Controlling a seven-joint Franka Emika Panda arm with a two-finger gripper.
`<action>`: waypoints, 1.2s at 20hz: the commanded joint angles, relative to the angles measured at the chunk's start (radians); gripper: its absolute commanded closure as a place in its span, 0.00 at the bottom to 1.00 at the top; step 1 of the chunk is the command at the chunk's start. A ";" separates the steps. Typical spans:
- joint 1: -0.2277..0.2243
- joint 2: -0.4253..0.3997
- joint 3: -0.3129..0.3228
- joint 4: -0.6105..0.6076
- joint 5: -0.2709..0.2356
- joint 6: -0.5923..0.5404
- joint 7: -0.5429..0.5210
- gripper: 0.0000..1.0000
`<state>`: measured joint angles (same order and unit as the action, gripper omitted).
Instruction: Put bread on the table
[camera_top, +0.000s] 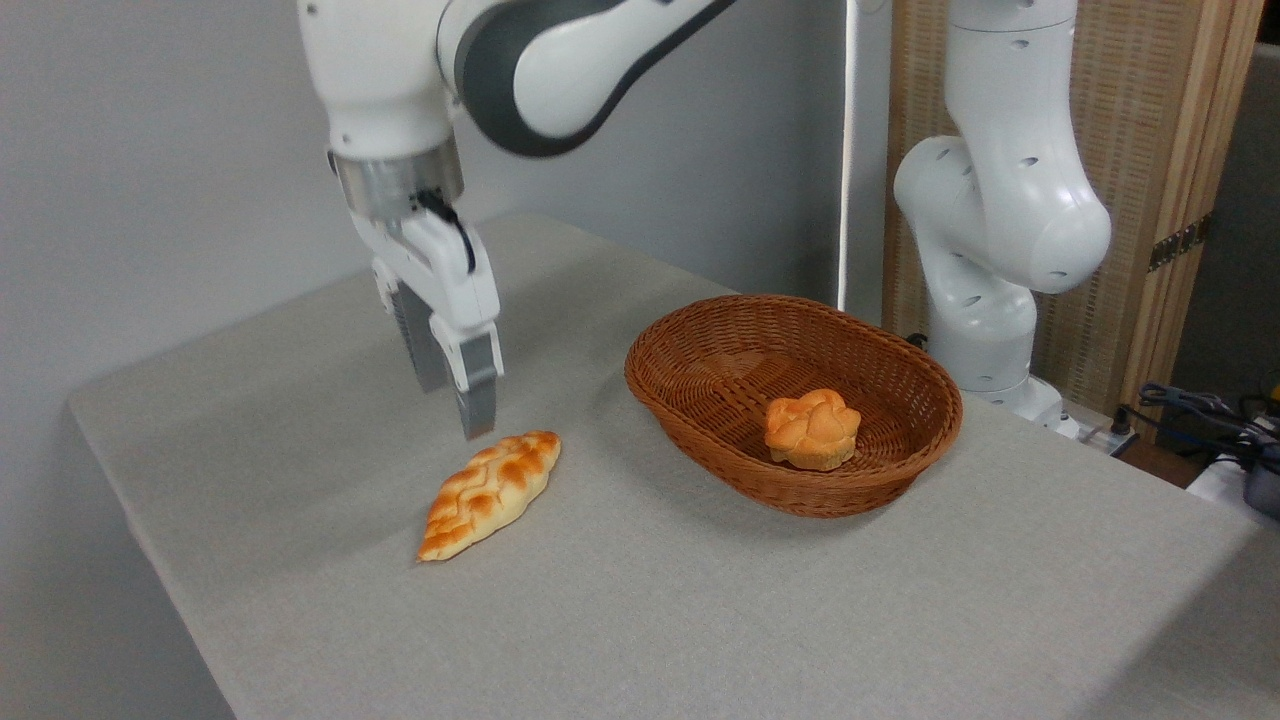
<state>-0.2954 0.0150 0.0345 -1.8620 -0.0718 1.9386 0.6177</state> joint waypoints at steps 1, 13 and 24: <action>0.073 -0.090 0.001 0.039 -0.006 -0.050 -0.021 0.00; 0.222 -0.012 -0.018 0.337 -0.003 -0.352 0.102 0.00; 0.265 -0.009 -0.030 0.333 0.073 -0.356 0.099 0.00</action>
<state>-0.0398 -0.0001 0.0171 -1.5517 -0.0130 1.6174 0.7111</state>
